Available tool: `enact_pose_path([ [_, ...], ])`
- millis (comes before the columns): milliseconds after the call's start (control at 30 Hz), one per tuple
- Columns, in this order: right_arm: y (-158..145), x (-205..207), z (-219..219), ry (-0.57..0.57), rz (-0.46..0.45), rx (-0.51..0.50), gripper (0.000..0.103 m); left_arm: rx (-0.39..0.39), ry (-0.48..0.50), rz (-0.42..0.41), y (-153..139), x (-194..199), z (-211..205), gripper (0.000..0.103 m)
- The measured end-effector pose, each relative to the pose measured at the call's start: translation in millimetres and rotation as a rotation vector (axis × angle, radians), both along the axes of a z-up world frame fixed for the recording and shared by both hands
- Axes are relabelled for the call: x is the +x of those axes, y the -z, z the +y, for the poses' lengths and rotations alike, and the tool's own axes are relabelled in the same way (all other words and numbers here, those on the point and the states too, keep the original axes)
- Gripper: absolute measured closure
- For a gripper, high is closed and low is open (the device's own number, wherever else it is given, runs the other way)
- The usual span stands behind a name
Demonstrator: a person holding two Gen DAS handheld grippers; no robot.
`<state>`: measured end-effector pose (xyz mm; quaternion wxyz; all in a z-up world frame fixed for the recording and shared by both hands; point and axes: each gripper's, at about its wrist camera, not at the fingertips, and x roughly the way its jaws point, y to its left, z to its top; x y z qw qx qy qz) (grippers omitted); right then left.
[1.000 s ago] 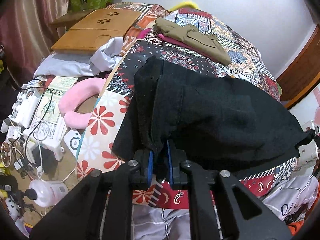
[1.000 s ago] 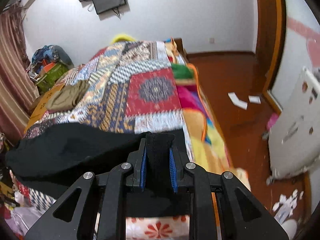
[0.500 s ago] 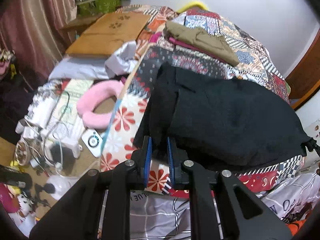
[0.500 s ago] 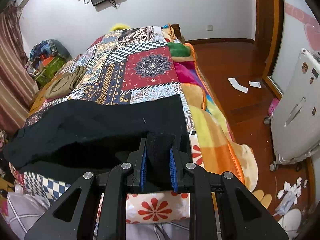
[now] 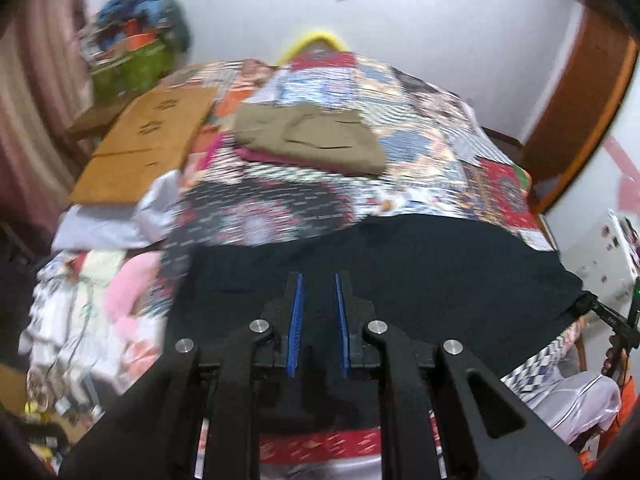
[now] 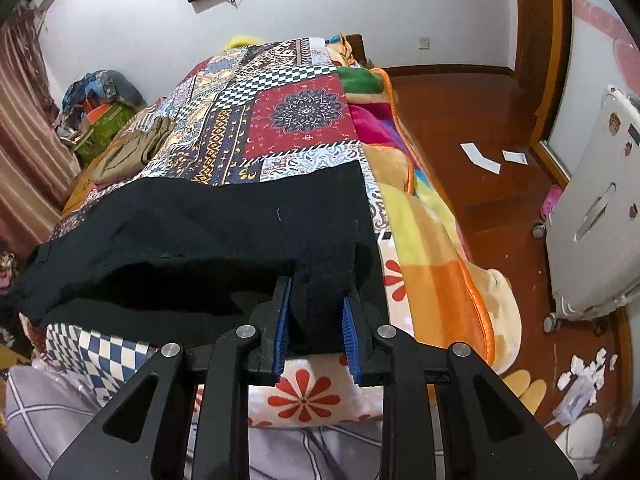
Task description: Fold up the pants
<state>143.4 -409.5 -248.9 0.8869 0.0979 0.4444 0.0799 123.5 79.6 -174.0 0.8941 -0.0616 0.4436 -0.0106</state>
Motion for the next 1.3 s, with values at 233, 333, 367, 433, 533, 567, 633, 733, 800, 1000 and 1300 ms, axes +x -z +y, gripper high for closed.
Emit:
enact_pose_path([
  [233,-4.6,-9.7,-0.8,-0.018,-0.003,-0.032,0.081,-0.057,0.184,0.027,24.1,47.1,-79.2,0.089],
  [333,-4.6,-10.0,1.7,-0.032,0.002,-0.054,0.081,-0.067,0.236,0.056,39.4,59.4,-108.5,0.089],
  [367,-4.2,-11.0,2.0,-0.037,0.005,-0.058,0.08,-0.07,0.247,0.066,44.6,61.3,-116.5,0.089],
  [433,-1.4,-13.3,0.4,-0.041,0.014,-0.056,0.079,-0.088,0.275,0.087,56.8,61.4,-129.2,0.089],
  [533,4.0,-14.7,-2.6,-0.042,0.036,-0.051,0.077,-0.083,0.3,0.13,77.0,59.5,-144.8,0.089],
  [567,5.0,-15.5,-2.9,-0.042,0.042,-0.055,0.075,-0.072,0.303,0.142,83.5,59.8,-147.9,0.089],
  [633,7.0,-16.0,-3.9,-0.042,0.053,-0.068,0.075,-0.063,0.304,0.171,95.5,57.9,-150.9,0.089],
  [733,8.6,-16.4,-9.1,-0.037,0.066,-0.078,0.074,-0.085,0.294,0.171,103.1,53.6,-148.0,0.087],
  [800,7.4,-15.8,-13.4,-0.029,0.069,-0.078,0.074,-0.085,0.286,0.169,102.7,53.1,-145.0,0.086],
  [1000,1.8,-16.3,-21.7,-0.026,0.077,-0.14,0.07,-0.048,0.278,0.169,100.0,55.2,-142.4,0.086],
  [1300,-4.4,-16.4,-55.0,0.085,0.077,-0.118,0.069,-0.033,0.292,0.095,63.6,76.5,-152.7,0.086],
])
